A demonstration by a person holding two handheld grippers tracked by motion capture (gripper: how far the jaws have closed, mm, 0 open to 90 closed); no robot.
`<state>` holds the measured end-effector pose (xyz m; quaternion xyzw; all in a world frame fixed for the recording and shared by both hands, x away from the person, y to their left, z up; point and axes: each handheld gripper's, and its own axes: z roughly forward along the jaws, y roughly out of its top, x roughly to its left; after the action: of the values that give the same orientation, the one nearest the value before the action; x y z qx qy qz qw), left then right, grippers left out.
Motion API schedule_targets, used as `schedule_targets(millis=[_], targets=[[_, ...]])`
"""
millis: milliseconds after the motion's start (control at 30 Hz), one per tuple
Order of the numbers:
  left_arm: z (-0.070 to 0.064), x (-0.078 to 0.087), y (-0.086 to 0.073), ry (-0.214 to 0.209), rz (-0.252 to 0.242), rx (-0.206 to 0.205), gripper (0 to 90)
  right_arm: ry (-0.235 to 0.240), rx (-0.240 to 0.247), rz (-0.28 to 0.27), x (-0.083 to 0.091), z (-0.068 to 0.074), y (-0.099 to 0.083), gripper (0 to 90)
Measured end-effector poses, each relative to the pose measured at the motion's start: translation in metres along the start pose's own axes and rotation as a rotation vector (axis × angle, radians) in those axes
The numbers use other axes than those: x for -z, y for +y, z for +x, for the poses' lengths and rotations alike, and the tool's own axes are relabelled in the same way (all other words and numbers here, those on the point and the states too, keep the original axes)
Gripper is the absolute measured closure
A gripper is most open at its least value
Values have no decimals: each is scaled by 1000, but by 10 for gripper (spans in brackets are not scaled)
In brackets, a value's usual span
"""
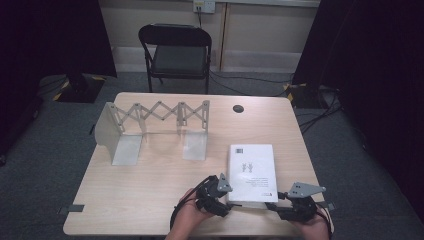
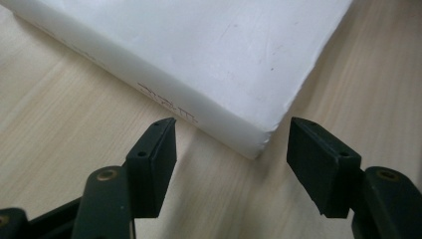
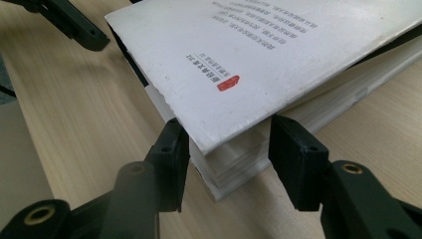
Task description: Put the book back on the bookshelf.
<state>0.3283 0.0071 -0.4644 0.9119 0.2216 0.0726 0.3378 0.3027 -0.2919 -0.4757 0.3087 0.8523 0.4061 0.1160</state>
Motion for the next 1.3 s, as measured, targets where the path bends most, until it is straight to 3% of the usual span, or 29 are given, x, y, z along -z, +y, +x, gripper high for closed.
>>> schedule_targets(millis=[100,200,333,467,533,733,900,1033,1300], targets=[[-2,5,5,11,0,-26,262,-2,1,0,1,1,1,516],[-3,3,5,-13,-10,-8,216,2,-1,-4,1,0,2,516],[-2,2,6,-12,-7,-16,168,1,-2,-2,1,0,2,516],[-2,4,14,-21,-21,-19,174,4,-2,0,1,0,3,516],[-5,2,21,-12,-18,-39,175,7,-3,-1,1,0,3,517],[-12,-11,36,-4,-15,-56,162,7,-7,-1,2,0,4,518],[-16,-21,46,28,-16,-74,141,9,-10,-4,2,0,5,518],[-21,-30,52,82,13,-84,54,14,-20,-18,4,0,7,518],[-22,-34,61,97,33,-114,80,16,-23,-13,3,0,6,519]])
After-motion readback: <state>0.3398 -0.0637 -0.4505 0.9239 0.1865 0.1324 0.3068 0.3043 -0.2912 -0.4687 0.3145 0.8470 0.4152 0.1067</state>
